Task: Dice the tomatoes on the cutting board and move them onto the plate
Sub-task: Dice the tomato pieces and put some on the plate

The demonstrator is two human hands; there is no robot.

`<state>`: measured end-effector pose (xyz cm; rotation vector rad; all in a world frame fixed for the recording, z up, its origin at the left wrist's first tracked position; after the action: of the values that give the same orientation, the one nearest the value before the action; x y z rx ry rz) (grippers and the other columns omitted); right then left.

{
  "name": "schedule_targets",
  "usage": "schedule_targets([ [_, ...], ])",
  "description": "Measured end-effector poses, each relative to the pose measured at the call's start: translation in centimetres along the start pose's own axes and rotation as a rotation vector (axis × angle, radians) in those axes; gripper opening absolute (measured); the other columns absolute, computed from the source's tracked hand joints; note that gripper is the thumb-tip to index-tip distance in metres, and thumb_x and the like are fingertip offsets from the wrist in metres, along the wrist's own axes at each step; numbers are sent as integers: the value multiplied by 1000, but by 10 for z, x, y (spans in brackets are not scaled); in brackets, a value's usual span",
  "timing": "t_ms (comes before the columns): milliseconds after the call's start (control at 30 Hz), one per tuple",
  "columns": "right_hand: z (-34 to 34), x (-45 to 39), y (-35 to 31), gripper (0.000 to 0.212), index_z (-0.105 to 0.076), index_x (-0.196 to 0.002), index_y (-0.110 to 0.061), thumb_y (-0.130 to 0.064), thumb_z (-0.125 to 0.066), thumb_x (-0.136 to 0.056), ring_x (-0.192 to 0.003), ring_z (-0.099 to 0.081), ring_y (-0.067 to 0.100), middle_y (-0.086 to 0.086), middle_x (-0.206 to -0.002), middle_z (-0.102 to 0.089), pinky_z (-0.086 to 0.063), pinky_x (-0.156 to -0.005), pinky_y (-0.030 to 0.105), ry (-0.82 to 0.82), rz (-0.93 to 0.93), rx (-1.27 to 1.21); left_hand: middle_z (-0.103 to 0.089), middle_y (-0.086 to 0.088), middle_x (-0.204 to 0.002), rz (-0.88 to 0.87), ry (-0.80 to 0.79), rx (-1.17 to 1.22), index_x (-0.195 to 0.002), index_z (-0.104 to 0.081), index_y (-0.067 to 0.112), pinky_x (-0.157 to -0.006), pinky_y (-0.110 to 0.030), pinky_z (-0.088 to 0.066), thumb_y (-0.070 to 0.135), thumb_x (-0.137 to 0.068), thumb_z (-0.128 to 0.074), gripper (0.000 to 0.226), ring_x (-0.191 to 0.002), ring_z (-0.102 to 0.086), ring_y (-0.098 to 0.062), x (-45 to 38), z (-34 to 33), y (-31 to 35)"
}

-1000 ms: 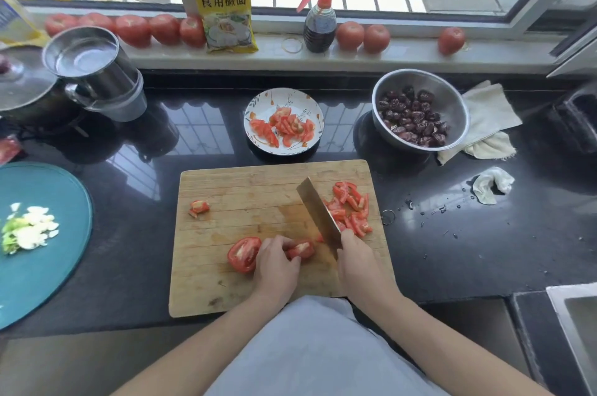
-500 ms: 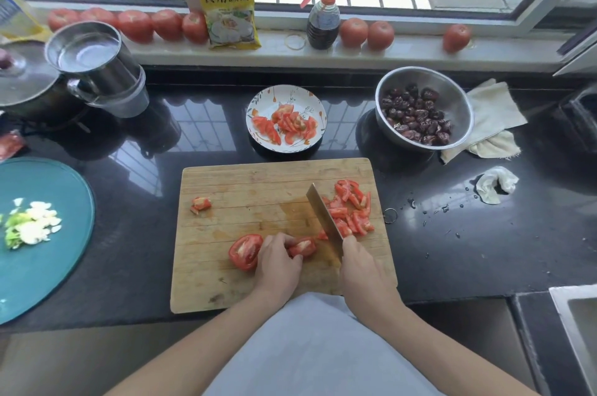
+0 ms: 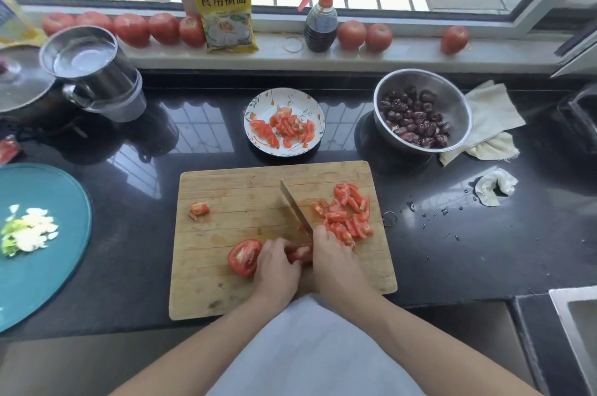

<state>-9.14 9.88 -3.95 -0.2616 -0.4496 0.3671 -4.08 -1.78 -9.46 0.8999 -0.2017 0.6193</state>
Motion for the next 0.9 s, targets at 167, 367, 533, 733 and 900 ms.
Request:
schedule_targets([
  [167,18,13,37,20,-29,-87,-28,-18,-40,-101,-73,-50,24,-13,-76,-43,-39,-62,40,105,-85,-232,-57,3,-106,9,-7,0,-107,-68,16,-90,-32,-49,9,-89,-72,20,-104,-60,-20,2,2,-1],
  [367,17,26,45,20,-28,-86,-29,-16,-38,-98,-71,-52,32,-6,-75,-49,-44,-62,45,61,-73,-178,-55,4,-107,7,-24,-24,-110,-66,17,-87,-28,-45,8,-89,-72,24,-106,-60,-20,6,3,-3],
  [533,0,26,20,25,-23,-88,-29,-9,-37,-93,-82,-49,35,-7,-87,-41,-27,-62,40,-81,40,-106,-62,-3,-115,-7,-28,-36,-119,-64,13,-92,-30,-43,6,-86,-72,35,-113,-56,-22,7,2,-3],
  [733,15,7,44,25,-25,-89,-33,-12,-37,-94,-88,-56,37,-1,-93,-55,-38,-63,40,-5,-96,-111,-61,-2,-110,28,-11,-14,-115,-66,15,-94,-34,-47,11,-87,-75,30,-107,-60,-24,6,1,-1],
  [900,22,38,47,30,-20,-80,-31,-12,-36,-96,-79,-53,32,-10,-79,-43,-43,-65,44,12,-49,-89,-62,2,-105,39,26,53,-102,-64,24,-87,-31,-46,15,-89,-77,20,-102,-60,-21,4,1,6],
])
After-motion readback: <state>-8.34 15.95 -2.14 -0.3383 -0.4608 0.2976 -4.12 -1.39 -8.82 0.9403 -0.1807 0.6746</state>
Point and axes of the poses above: each hand's wrist, its own x-axis away from the middle knuckle, its own z-axis out of the back of the hand, y = z × x, the point moved 5 cm from there along -x, towards the middle knuckle
